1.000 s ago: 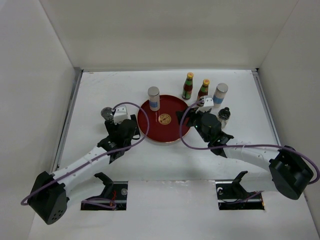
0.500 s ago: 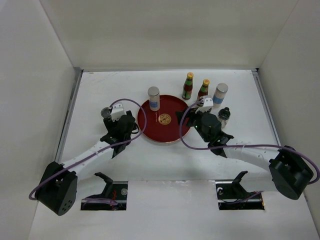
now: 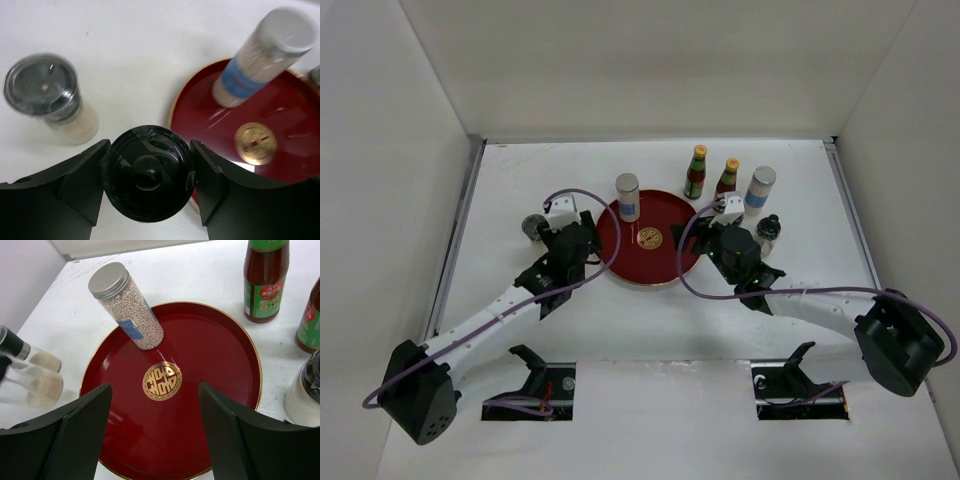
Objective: Organize the condiment bottles
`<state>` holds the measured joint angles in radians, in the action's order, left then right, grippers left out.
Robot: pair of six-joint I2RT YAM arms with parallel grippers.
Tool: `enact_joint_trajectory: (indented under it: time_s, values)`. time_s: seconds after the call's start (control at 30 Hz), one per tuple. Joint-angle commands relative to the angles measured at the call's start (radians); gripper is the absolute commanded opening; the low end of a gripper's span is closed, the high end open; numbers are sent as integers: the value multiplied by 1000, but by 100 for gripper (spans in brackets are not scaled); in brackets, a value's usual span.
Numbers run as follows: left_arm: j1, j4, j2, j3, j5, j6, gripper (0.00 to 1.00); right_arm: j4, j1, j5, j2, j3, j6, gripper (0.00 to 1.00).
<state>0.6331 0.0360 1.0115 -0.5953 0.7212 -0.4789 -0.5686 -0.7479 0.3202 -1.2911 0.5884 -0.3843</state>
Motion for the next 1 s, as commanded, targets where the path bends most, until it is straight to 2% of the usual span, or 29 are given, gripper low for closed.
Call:
enact_joint_trajectory:
  time_s: [0.0, 0.33, 0.53, 0.6, 0.73, 0.83, 0.97]
  values:
    - [27, -99, 30, -121, 3, 14, 41, -50, -11, -10, -2, 25, 4, 76]
    - [63, -246, 453, -343, -42, 92, 42, -54, -11, -3, 21, 18, 9, 76]
    - [63, -236, 567, -399, -37, 97, 47, -53, -11, -4, 32, 13, 5, 76]
    - [60, -235, 579, -393, -37, 92, 58, -50, -11, -6, 33, 13, 4, 77]
    - [50, -249, 558, -370, -42, 91, 84, -51, -11, -1, 45, 11, 7, 79]
    - [55, -251, 457, -333, -29, 103, 93, -50, -11, -1, 38, 11, 7, 79]
    - [50, -226, 264, -236, 1, 88, 95, -53, -11, -4, 30, 13, 7, 80]
